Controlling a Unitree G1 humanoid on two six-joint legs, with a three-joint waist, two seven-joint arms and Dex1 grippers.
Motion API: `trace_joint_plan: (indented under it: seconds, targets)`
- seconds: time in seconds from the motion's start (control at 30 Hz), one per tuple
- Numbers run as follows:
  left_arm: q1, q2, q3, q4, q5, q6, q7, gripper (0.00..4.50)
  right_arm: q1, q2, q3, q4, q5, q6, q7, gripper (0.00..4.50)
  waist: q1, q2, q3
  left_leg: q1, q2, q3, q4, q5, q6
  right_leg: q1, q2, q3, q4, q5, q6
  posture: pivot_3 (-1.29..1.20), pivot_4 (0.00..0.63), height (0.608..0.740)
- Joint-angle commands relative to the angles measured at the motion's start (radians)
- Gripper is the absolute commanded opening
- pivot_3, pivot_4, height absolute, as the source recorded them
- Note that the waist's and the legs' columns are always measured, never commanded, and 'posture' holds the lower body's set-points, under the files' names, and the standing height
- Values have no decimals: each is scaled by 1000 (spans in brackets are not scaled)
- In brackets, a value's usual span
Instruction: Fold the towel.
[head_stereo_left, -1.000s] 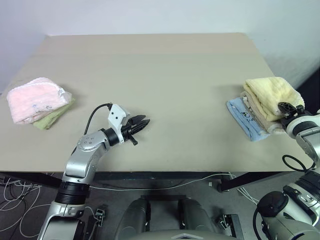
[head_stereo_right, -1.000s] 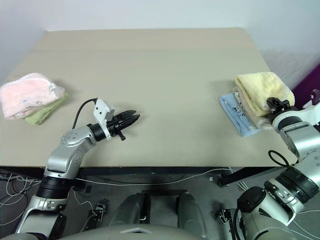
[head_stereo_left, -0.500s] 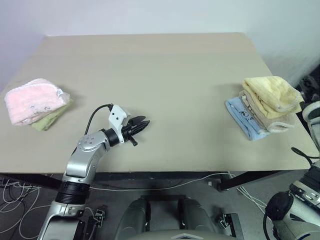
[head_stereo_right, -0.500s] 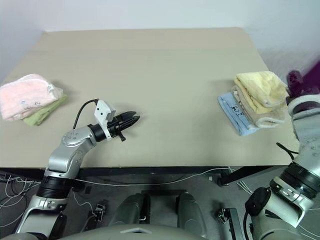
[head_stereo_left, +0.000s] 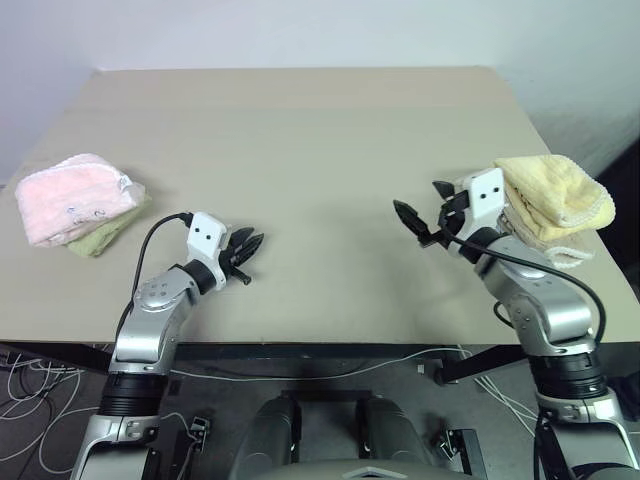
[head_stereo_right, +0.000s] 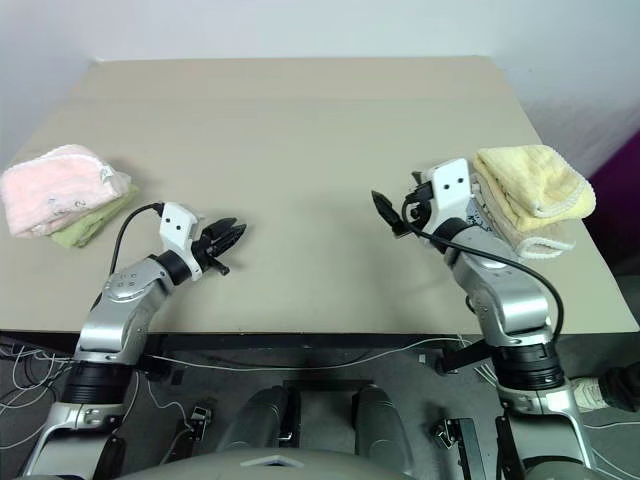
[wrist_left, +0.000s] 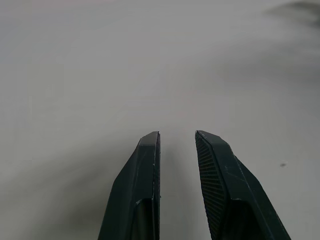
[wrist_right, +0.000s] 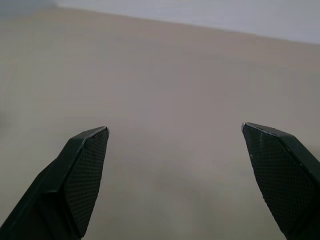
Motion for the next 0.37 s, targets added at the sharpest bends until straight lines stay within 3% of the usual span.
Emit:
trace_joint_plan:
  seconds: [0.03, 0.37]
  targets:
    - [28, 18, 52, -76, 13, -17, 46, 1149, -53, 22, 7, 56, -52, -67, 55, 4476, -1, 0, 0, 0, 0, 0, 0, 0, 0, 0, 0, 0, 0, 0, 0, 0, 150, 740]
    - [84, 18, 77, -134, 14, 9, 96, 1149, -77, 89, 29, 145, -133, -122, 133, 4476, 1, 0, 0, 0, 0, 0, 0, 0, 0, 0, -2, 0, 0, 0, 0, 0, 150, 740]
